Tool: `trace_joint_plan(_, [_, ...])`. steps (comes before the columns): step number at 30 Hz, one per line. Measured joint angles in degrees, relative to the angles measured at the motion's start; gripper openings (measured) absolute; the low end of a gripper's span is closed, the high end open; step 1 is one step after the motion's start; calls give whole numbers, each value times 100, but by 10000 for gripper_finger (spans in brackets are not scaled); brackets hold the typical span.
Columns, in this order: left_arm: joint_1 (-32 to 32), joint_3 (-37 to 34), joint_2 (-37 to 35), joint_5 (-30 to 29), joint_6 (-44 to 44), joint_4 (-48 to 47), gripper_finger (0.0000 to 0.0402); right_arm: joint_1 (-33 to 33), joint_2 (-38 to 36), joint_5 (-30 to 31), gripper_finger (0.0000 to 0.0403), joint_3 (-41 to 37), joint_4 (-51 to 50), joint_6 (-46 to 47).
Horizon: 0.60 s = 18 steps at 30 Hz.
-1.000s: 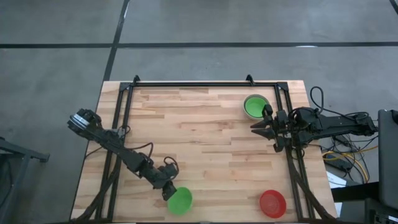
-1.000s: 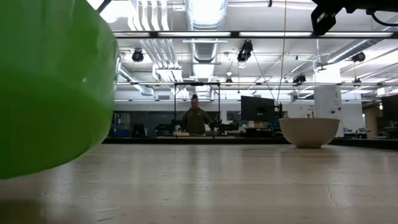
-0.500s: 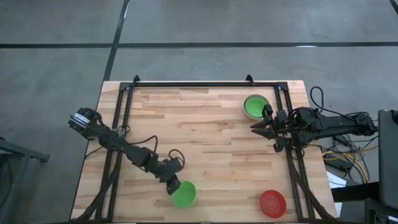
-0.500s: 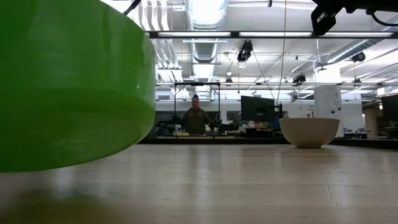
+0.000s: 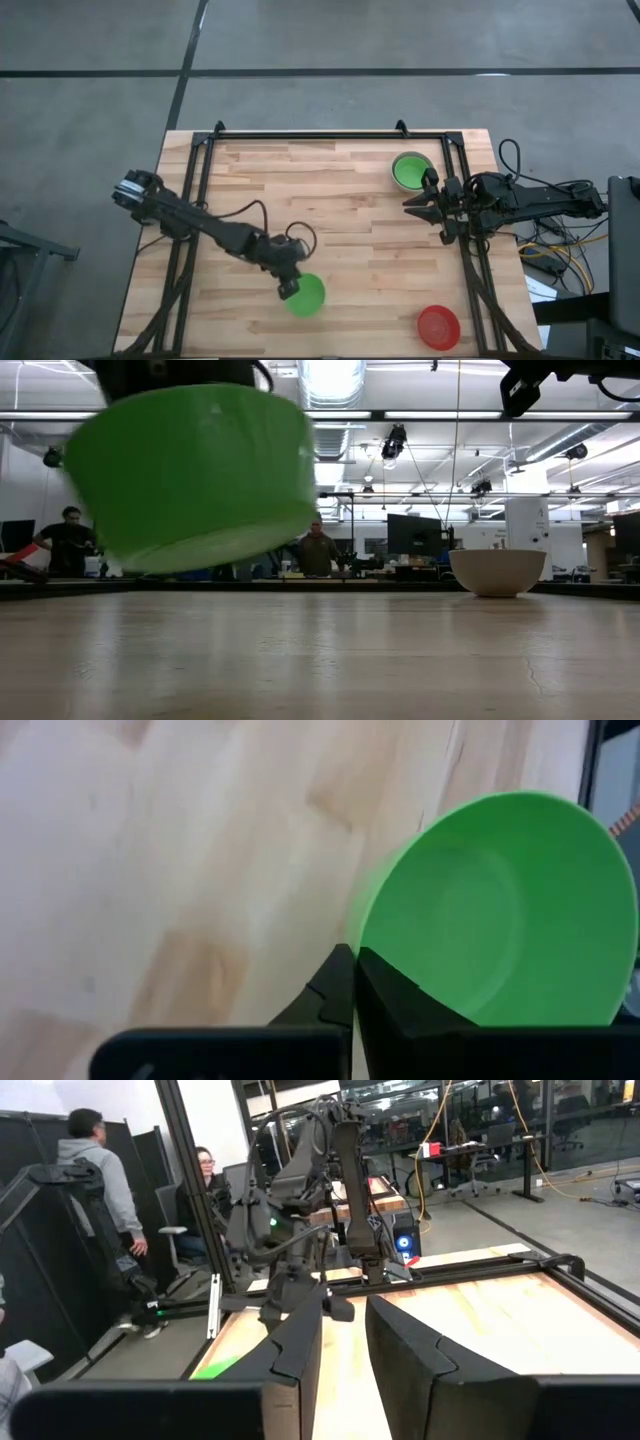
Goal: Nest bowls inside each other
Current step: Stack the green bowl on top of the green bowl
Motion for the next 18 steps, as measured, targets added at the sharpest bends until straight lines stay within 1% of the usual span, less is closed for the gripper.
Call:
trace_joint_plan(7, [418, 89, 0, 14, 513, 446, 4, -1, 2, -2, 70, 0, 0, 0])
trace_joint_plan(14, [876, 275, 0, 261, 789, 415, 3, -1, 0, -1, 72, 0, 0, 0])
trace_joint_plan(18, [1136, 443, 0, 285, 1104, 322, 4, 0, 2, -2, 77, 0, 0, 0])
